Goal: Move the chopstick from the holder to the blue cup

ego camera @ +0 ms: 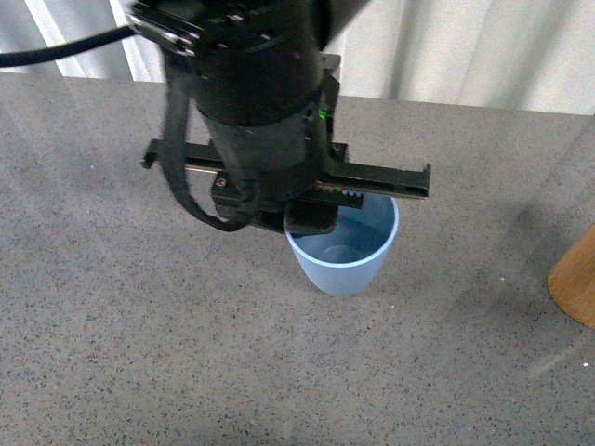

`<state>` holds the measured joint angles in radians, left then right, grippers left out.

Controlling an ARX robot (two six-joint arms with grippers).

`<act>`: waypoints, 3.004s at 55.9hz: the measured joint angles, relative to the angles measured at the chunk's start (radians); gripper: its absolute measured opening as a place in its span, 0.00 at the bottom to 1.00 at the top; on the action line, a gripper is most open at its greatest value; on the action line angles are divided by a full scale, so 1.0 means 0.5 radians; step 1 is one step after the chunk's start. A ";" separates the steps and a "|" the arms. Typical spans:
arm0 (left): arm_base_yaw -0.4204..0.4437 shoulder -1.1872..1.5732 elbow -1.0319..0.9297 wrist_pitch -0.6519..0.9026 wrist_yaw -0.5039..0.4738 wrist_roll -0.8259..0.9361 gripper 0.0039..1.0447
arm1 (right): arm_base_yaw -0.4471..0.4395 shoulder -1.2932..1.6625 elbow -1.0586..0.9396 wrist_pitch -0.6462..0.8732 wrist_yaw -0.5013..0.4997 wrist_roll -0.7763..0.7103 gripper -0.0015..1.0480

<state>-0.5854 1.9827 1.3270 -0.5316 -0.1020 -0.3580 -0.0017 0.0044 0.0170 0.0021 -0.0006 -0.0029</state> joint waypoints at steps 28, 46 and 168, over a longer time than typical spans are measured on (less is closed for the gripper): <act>-0.066 0.328 0.288 -0.023 -0.052 -0.187 0.33 | 0.000 0.000 0.000 0.000 0.000 0.000 0.90; 0.067 -0.046 0.182 0.217 0.028 -0.249 0.81 | 0.001 0.000 0.000 0.000 0.000 0.000 0.90; 1.167 -3.436 -2.618 1.598 0.204 0.706 0.03 | -0.995 2.596 1.242 -0.206 -1.329 -0.711 0.90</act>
<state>-0.0017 0.2646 0.0181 0.2676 -0.0002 -0.0048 -0.4992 1.3022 0.6380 -0.1009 -0.6651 -0.3584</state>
